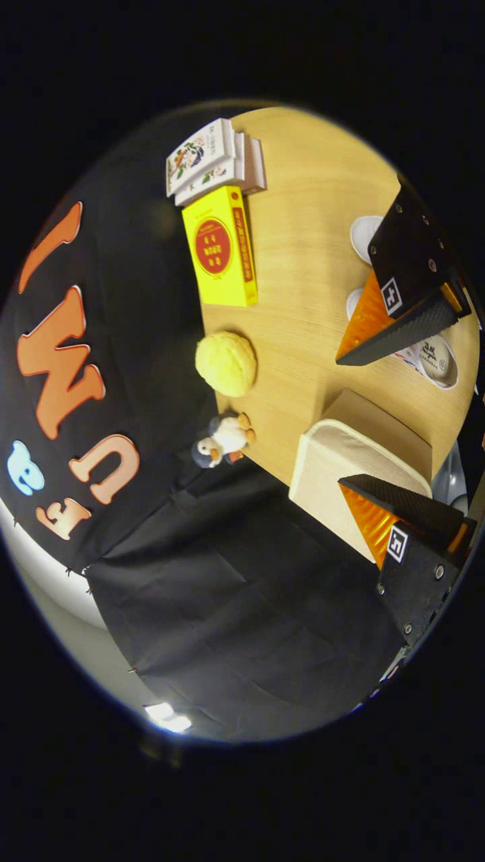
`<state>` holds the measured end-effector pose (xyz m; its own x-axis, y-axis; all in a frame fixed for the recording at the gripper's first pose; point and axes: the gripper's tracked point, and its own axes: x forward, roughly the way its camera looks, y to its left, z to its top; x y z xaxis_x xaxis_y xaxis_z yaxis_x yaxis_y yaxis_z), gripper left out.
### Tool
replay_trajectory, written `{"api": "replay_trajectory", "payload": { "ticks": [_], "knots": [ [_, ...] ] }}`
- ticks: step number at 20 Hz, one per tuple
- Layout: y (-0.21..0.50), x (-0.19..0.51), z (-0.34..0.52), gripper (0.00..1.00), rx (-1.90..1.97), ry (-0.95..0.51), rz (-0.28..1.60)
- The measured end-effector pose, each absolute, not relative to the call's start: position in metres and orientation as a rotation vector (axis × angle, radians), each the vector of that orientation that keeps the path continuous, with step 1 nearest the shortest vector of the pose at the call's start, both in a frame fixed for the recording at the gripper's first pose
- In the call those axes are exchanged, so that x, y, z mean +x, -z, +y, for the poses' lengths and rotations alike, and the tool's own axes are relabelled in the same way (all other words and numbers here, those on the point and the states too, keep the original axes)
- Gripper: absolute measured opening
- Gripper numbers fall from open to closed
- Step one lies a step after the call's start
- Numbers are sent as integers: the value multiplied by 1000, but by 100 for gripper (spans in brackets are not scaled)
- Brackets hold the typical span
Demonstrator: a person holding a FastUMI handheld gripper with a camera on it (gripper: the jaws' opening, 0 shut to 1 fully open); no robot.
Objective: Open the storage box then place both shoes into the box .Put the left shoe in first, then the right shoe, with the right side of both shoes facing outward in a uniform manner.
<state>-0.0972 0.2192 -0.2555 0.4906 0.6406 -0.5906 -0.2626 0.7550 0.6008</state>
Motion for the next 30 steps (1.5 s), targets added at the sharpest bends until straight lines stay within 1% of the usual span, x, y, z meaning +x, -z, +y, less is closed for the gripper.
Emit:
{"api": "replay_trajectory", "payload": {
  "ticks": [3,6,11,15,19,20,21,22,23,24,28,30],
  "knots": [
    [277,-112,251,97,545,-644,1012],
    [291,-130,271,97,602,-682,1104],
    [305,-134,306,96,679,-723,1183],
    [309,-137,323,96,748,-750,1209],
    [315,-146,330,94,765,-759,1256],
    [314,-145,328,86,757,-762,1247],
    [310,-145,326,82,765,-771,1244],
    [300,-150,326,74,785,-784,1245],
    [291,-150,326,73,810,-794,1240],
    [282,-146,325,68,838,-800,1228],
    [244,-129,322,38,899,-797,1146],
    [223,-122,327,28,893,-814,1107]
  ]
}}
